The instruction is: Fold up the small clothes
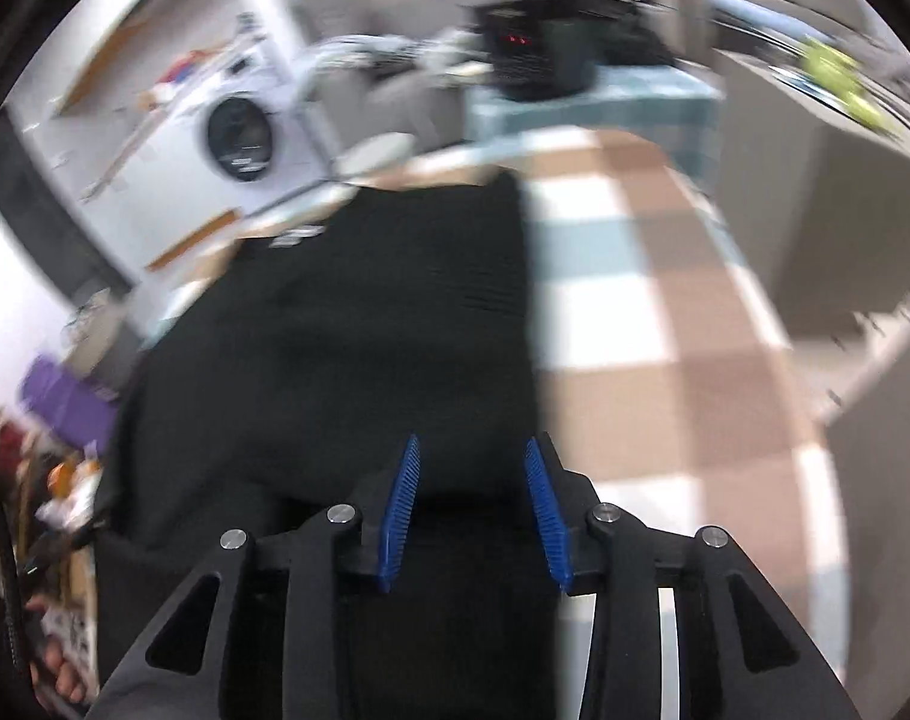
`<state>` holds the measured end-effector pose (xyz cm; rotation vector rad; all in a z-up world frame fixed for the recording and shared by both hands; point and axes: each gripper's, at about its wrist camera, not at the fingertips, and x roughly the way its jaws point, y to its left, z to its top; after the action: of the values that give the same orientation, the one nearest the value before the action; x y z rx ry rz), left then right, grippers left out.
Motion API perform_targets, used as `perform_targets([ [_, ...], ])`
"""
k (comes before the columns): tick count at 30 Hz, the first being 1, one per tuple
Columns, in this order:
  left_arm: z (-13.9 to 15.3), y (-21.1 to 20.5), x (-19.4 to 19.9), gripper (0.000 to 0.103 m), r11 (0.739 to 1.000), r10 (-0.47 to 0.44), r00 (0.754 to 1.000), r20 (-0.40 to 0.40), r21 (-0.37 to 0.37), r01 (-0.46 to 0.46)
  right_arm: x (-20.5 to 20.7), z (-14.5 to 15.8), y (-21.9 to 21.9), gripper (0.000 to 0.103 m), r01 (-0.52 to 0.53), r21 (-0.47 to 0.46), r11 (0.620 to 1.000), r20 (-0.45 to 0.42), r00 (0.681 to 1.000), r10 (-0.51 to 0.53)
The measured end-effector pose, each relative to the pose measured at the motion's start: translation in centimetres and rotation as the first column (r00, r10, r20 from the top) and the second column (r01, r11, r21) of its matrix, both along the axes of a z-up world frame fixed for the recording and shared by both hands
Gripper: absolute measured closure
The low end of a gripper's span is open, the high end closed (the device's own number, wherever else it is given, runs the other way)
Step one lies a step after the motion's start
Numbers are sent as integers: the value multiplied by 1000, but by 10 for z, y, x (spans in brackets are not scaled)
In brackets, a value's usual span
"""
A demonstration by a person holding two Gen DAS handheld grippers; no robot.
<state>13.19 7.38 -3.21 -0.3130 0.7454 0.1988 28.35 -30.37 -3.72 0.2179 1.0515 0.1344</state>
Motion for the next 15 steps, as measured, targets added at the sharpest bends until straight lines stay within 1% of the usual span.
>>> perform_targets([
  [2,0,-1,1,1,1000,1,1000,-4,2,-1,2,-4,-12,65,0,56,998,-21,1000,1],
  [4,1,-2,0,1,1000,1,1000,-6,9,-1,6,-11,-13,64,-15,77,997,-41,999,18],
  [6,1,-2,0,1,1000,5,1000,-5,17,-4,14,-17,-8,61,-26,75,997,-41,999,30],
  [10,2,0,-1,1,999,23,1000,-10,27,-23,34,-21,0,61,-16,95,995,-51,998,21],
  [11,2,1,-2,1,999,29,1000,-11,29,-29,39,-23,1,61,-18,94,995,-57,998,23],
  [12,1,3,-2,1,999,35,999,-14,30,-34,41,-25,14,61,-26,90,996,-55,998,31],
  [13,1,3,-2,1,999,40,999,-17,32,-39,43,-25,19,62,-43,70,997,-47,998,46],
  [15,0,7,-1,1,998,52,998,-22,34,-51,42,-24,31,74,-78,1,997,-22,997,78],
])
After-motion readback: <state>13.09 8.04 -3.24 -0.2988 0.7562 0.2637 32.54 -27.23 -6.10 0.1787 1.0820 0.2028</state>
